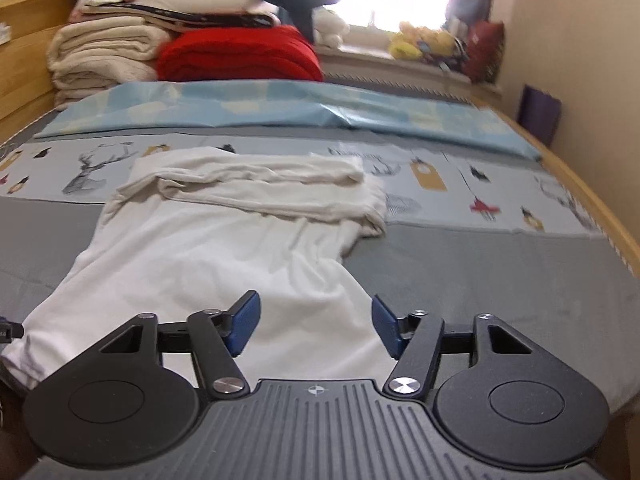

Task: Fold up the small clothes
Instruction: 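Grasp the shirt hem with the right gripper while the left gripper holds its hem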

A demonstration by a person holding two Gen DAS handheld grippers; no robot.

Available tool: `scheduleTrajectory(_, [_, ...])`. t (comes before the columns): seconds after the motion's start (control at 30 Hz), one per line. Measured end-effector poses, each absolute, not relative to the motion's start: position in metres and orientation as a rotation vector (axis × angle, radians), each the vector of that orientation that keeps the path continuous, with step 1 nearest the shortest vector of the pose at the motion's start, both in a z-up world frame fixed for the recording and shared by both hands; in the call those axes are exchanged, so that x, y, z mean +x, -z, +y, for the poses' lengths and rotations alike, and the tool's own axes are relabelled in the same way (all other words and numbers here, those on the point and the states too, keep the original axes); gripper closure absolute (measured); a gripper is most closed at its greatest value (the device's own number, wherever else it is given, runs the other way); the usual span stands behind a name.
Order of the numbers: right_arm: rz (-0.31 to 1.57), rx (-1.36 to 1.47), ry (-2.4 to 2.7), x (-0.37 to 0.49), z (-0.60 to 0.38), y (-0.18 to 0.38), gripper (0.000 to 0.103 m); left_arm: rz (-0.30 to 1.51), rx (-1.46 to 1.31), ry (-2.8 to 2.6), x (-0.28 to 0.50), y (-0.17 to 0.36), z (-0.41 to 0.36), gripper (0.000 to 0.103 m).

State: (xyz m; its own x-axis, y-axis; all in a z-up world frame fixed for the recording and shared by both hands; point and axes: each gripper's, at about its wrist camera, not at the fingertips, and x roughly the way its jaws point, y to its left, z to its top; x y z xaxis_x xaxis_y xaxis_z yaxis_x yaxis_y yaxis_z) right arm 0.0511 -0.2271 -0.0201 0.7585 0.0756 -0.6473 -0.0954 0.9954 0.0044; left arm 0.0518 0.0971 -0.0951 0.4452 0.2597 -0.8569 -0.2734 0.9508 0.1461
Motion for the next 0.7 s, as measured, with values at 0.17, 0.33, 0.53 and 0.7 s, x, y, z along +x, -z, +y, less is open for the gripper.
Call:
scheduleTrajectory(0.17, [0.722,0.024,-0.053,0.054,-0.241,0.023,0.053,1.069,-0.028,-0.309,0.054,0.102,0.093,0.066])
scheduleTrajectory(0.33, [0.722,0.044,-0.034,0.055,-0.248,0.024,0.053,1.16,-0.099,-0.3,0.056,0.118,0.101,0.091])
scheduleTrajectory(0.53, [0.795,0.114,0.0,0.074,-0.272,0.028,0.053,1.162,-0.069,-0.312,0.054,0.116,0.101,0.092])
scheduleTrajectory(0.7, [0.952,0.076,-0.04,0.108,-0.287,0.055,0.05,1.158,-0.119,-0.334,0.055,0.113,0.106,0.091])
